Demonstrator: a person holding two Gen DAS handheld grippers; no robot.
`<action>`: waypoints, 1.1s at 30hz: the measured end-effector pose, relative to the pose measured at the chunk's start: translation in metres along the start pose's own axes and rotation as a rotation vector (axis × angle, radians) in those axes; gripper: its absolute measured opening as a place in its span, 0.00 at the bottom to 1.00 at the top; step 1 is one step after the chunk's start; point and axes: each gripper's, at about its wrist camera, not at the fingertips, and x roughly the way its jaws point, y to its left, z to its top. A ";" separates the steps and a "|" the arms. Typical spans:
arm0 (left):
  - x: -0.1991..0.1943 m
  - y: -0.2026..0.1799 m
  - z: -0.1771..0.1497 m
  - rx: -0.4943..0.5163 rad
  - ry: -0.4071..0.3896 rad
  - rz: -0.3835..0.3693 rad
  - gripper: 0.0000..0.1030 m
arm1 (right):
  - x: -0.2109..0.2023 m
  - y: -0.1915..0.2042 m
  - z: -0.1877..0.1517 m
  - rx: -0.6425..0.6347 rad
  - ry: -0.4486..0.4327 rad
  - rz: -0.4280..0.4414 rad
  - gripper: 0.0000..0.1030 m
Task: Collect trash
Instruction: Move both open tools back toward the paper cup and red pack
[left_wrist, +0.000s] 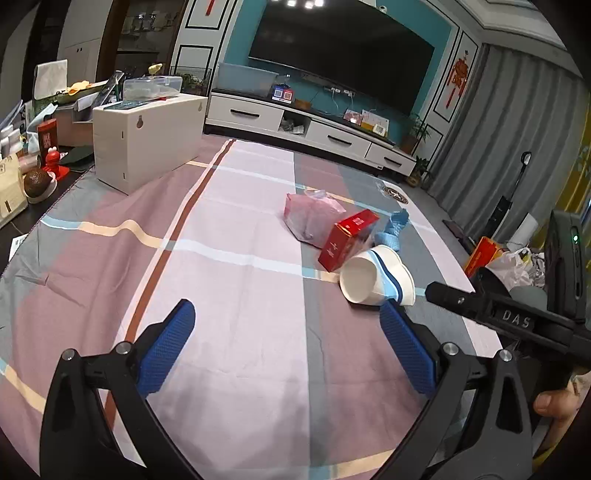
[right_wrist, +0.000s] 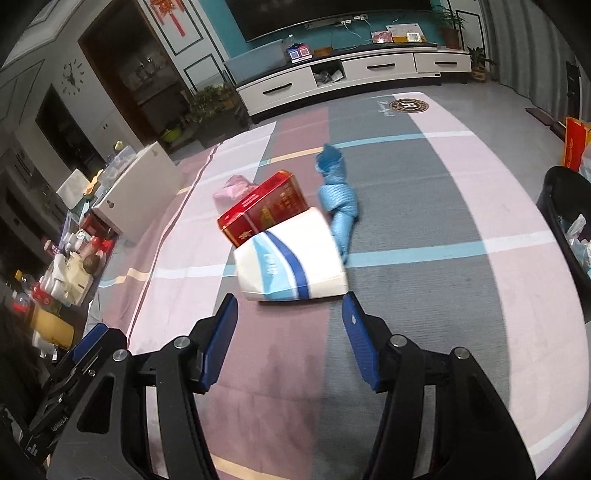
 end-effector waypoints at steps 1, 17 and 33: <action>0.001 0.003 0.000 -0.010 -0.002 -0.011 0.97 | 0.003 0.003 -0.001 0.000 0.002 -0.004 0.57; 0.014 0.036 -0.002 -0.068 0.004 -0.032 0.97 | 0.022 0.032 -0.002 -0.026 -0.004 -0.045 0.57; 0.019 0.043 0.002 -0.077 -0.017 -0.003 0.97 | 0.041 0.034 0.006 -0.039 0.007 -0.034 0.57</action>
